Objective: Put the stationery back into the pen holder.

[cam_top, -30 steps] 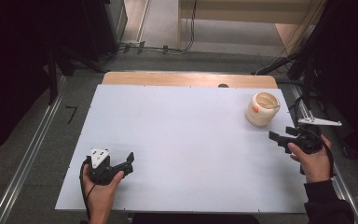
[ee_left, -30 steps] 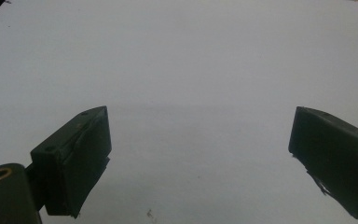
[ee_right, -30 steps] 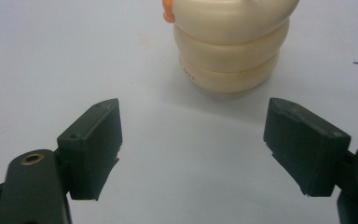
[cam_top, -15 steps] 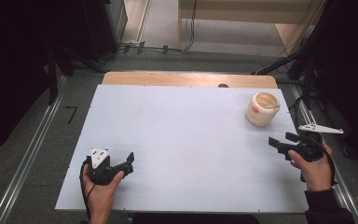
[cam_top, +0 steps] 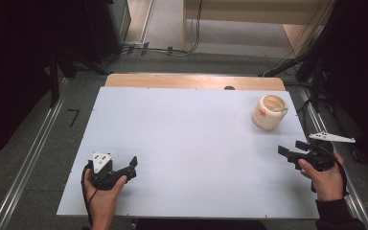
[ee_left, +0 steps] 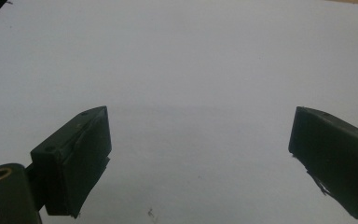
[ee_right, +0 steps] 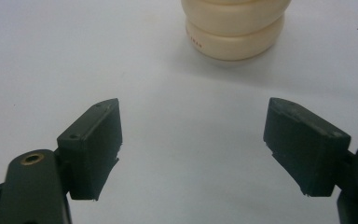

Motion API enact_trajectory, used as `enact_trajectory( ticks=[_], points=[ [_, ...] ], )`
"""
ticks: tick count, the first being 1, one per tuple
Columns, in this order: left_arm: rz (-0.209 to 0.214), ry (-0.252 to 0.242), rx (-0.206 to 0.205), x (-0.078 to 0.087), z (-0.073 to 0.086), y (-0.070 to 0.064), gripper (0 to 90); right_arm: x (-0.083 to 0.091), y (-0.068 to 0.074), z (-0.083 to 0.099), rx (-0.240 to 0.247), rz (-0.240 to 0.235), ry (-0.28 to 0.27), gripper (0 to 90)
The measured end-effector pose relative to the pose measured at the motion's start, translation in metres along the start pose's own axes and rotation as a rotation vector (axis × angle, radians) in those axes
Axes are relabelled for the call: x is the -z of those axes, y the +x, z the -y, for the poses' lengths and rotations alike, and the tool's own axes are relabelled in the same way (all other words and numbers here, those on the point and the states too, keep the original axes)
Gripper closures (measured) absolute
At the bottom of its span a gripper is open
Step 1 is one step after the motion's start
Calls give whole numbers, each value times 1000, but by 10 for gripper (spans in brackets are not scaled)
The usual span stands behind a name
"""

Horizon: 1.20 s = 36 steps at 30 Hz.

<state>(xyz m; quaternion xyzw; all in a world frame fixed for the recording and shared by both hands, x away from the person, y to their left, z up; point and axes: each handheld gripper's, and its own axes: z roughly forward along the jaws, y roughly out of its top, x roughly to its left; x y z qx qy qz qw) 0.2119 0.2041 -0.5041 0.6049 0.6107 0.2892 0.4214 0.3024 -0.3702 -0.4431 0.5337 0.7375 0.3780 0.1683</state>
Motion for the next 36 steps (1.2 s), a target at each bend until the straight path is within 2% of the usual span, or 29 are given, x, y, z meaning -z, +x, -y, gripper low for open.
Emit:
enact_trajectory(
  ticks=[36],
  points=[
    [-1,-5,-5,3,-1,-2,59,12,11,26,16,-1,34,180]
  ],
)
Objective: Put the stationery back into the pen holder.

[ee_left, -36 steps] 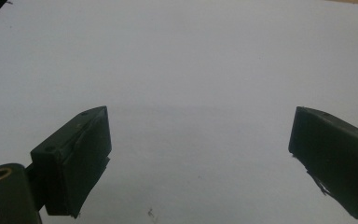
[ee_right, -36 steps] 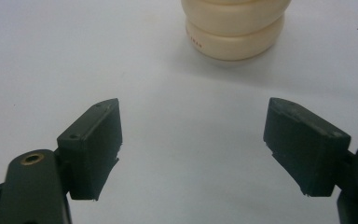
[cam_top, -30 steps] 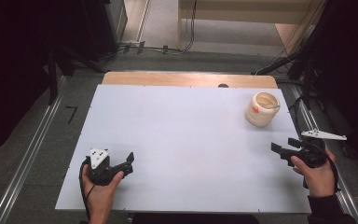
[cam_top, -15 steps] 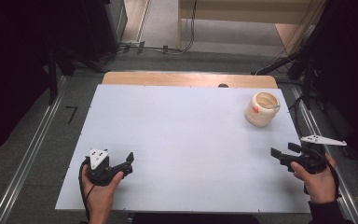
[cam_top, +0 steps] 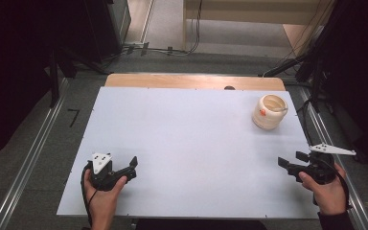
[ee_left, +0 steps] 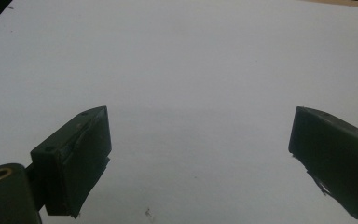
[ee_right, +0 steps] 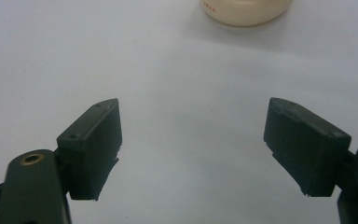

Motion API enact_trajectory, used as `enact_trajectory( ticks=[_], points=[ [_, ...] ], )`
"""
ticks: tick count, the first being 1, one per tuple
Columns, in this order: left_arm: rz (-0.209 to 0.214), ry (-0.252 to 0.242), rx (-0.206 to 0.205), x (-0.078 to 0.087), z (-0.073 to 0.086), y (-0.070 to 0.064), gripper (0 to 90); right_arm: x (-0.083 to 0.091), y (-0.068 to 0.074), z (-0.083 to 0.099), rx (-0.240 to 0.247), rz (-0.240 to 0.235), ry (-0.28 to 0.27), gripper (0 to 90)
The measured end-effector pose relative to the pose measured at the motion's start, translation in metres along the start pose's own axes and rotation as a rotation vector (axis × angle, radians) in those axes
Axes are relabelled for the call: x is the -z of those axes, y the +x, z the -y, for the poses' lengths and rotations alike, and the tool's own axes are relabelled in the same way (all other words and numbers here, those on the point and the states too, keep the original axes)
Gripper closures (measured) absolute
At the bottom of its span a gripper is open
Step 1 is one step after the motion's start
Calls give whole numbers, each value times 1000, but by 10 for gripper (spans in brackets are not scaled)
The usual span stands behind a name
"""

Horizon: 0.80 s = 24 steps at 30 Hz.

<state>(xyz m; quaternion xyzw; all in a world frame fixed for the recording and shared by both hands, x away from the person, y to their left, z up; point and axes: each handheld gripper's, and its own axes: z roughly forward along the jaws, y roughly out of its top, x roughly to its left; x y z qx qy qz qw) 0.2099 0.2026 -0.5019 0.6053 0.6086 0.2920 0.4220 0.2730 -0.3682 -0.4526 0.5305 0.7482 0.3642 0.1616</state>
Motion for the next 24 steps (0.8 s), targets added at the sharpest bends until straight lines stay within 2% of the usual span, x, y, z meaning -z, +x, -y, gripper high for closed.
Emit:
enact_trajectory(
  ticks=[24],
  points=[
    [2,-4,-2,1,0,0,59,3,1,16,3,19,24,179]
  ],
)
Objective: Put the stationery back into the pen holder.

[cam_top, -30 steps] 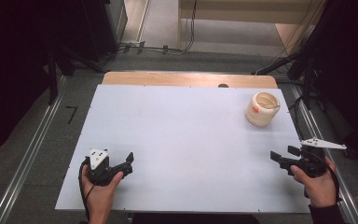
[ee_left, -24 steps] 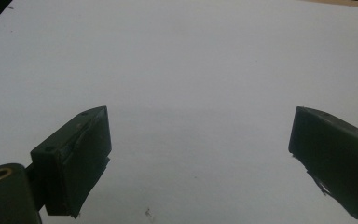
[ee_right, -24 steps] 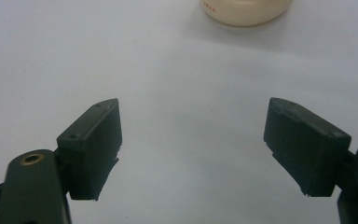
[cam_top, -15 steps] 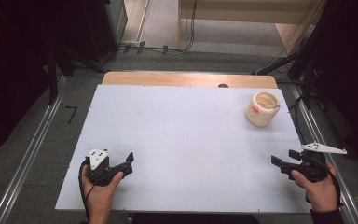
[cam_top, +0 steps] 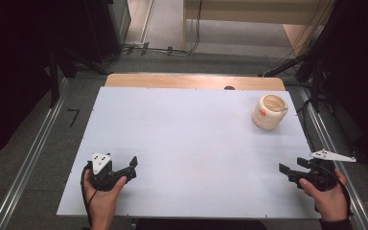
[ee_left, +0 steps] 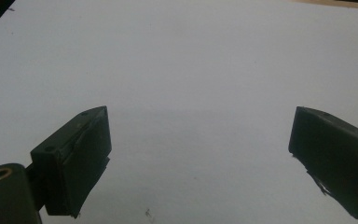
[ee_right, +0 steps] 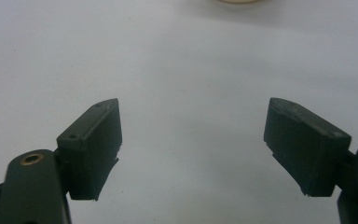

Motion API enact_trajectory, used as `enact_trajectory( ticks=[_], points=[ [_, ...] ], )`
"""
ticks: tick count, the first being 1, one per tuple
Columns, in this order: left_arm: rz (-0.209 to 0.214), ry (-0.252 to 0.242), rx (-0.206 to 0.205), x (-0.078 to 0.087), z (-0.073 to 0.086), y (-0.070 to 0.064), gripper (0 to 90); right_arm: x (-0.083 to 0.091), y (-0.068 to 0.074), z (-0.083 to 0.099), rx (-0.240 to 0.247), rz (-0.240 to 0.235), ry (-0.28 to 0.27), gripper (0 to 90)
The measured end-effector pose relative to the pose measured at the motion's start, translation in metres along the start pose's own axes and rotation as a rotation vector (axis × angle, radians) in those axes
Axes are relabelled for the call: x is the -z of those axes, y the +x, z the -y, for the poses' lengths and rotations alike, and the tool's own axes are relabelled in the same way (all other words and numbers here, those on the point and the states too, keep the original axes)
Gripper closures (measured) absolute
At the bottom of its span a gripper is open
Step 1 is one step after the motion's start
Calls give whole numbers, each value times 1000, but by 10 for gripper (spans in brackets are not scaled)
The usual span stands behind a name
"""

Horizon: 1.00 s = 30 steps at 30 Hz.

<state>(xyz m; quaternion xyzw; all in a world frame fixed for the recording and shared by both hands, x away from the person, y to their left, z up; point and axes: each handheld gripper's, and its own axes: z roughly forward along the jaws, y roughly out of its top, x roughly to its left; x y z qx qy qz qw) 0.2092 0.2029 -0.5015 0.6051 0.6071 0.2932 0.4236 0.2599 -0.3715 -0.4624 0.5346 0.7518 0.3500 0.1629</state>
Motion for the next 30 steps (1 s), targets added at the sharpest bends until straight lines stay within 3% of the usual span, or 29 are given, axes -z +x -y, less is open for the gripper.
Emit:
enact_trajectory(
  ticks=[30],
  points=[
    [1,0,-1,0,0,-1,59,4,1,18,-8,4,26,179]
  ],
)
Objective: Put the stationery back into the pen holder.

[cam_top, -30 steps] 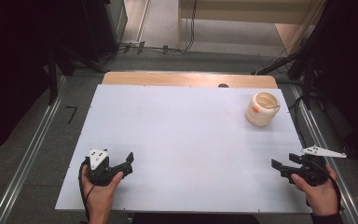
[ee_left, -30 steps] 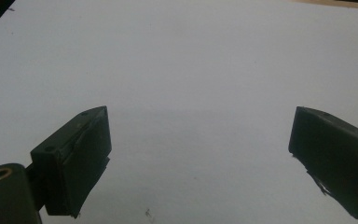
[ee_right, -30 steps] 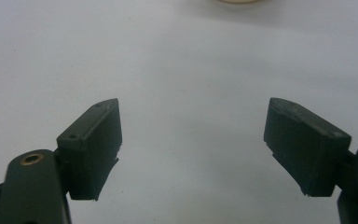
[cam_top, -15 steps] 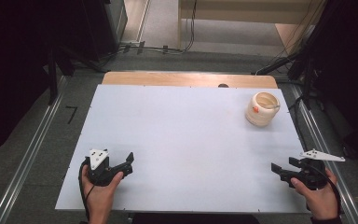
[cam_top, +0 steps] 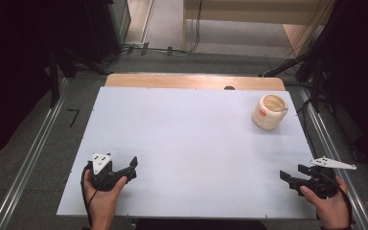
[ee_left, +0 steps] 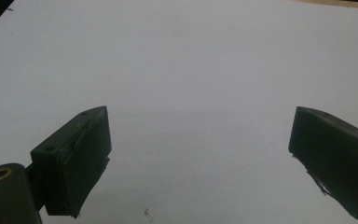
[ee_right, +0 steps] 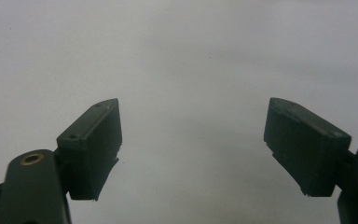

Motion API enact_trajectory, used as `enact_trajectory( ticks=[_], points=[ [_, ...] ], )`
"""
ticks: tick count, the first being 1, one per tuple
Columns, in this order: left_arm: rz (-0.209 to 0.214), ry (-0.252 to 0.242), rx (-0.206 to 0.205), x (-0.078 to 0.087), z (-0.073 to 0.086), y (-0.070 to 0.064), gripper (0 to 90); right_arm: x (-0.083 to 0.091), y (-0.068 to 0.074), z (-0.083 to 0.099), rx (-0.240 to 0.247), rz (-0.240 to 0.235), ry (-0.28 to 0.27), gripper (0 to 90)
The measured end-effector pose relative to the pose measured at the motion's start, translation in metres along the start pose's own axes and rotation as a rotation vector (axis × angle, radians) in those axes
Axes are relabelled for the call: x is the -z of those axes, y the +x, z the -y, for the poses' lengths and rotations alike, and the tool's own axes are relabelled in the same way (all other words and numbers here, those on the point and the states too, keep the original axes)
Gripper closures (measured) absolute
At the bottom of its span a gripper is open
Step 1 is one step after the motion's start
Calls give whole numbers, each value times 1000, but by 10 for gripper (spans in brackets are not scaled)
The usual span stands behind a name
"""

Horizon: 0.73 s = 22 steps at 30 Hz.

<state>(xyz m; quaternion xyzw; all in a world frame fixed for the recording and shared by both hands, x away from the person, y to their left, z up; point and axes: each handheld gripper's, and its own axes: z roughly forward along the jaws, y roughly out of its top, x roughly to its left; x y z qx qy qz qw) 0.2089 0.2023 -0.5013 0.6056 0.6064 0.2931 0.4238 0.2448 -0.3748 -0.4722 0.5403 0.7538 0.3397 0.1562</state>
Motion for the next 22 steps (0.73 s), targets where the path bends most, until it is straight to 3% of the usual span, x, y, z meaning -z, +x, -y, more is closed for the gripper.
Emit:
enact_trajectory(
  ticks=[22],
  points=[
    [0,2,2,-1,0,0,59,5,-3,7,-8,4,-6,179]
  ],
)
